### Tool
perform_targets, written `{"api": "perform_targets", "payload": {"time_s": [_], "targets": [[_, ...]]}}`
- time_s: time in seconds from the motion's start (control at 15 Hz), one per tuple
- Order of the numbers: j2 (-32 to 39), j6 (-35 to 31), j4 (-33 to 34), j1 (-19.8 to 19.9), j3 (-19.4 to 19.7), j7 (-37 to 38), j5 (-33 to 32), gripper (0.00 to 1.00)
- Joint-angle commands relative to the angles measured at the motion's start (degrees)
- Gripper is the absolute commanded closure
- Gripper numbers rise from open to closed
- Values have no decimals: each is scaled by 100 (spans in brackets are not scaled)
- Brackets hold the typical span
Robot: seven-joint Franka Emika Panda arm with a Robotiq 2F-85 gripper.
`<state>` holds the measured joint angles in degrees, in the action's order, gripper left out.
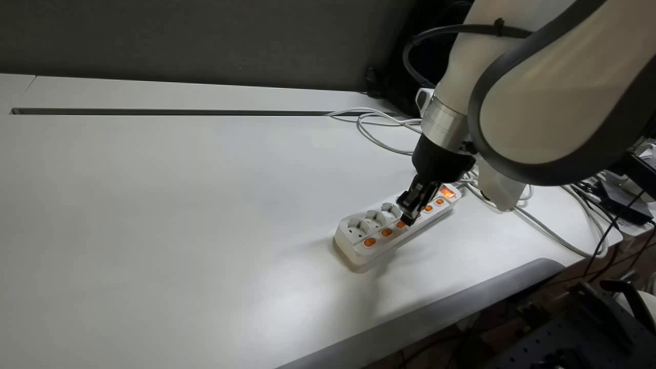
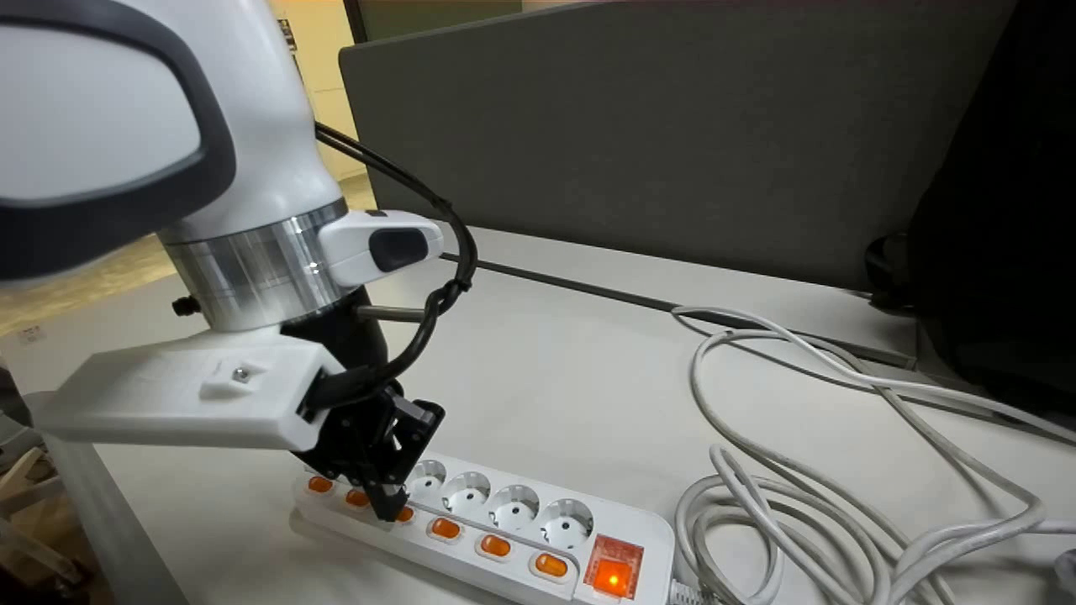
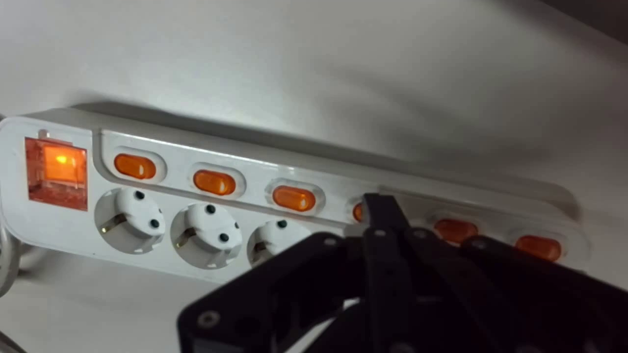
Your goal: Turn on the third switch from the left
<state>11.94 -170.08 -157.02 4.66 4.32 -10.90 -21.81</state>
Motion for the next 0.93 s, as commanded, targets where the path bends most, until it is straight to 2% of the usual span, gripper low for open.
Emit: {"api": "perform_targets", "payload": {"time_s": [0.0,0.27,0.6,0.87], "targets": [[94,-268,-78,-17,-38,-237,259,100],[207,-402,-101,27,-169,-457,507,100],[299,-235,-42,-166,-22,-304,531,100],[252,36,-28,-3,-314,-248,1152,100]]}}
